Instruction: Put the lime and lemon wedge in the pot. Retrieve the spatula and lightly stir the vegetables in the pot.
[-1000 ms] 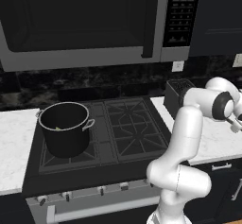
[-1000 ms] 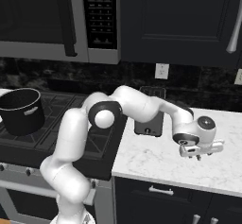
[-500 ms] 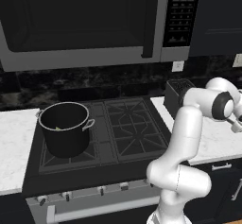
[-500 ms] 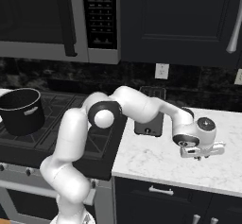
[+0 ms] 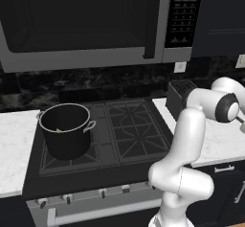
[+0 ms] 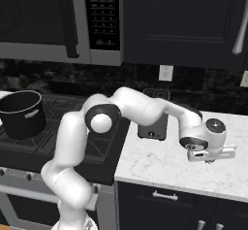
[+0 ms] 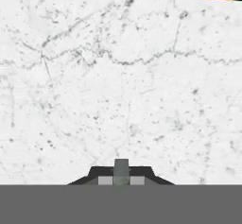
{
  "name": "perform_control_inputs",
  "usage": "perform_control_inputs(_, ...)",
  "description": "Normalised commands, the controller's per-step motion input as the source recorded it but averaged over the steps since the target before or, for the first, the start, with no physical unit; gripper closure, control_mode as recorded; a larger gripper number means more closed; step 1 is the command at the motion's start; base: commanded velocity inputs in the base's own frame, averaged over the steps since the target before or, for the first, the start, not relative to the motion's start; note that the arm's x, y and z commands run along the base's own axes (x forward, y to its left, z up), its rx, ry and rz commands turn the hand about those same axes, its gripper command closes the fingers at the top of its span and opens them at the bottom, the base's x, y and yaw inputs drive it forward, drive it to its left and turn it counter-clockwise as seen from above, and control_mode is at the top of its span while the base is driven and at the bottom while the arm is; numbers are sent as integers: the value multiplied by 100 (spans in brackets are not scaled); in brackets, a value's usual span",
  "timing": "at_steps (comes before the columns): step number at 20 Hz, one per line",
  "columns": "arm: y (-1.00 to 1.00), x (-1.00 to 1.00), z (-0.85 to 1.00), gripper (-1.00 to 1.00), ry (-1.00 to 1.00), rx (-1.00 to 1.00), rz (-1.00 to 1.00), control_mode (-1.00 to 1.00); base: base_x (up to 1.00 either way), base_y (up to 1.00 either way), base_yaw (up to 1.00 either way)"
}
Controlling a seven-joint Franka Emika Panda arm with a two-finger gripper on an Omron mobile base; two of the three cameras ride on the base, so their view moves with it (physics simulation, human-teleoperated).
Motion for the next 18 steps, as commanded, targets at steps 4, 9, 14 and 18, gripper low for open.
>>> perform_control_inputs(4, 0, -64, 89, 100, -1, 0, 1, -100, 0, 0, 0)
perform_control_inputs(9, 19, -95, 99, 100, -2, -15, 6, -100, 0, 0, 0)
perform_control_inputs(14, 62, -77, 100, 100, -10, -42, 23, -100, 0, 0, 0)
perform_control_inputs(18, 86, -58, 100, 100, -9, -59, 30, -100, 0, 0, 0)
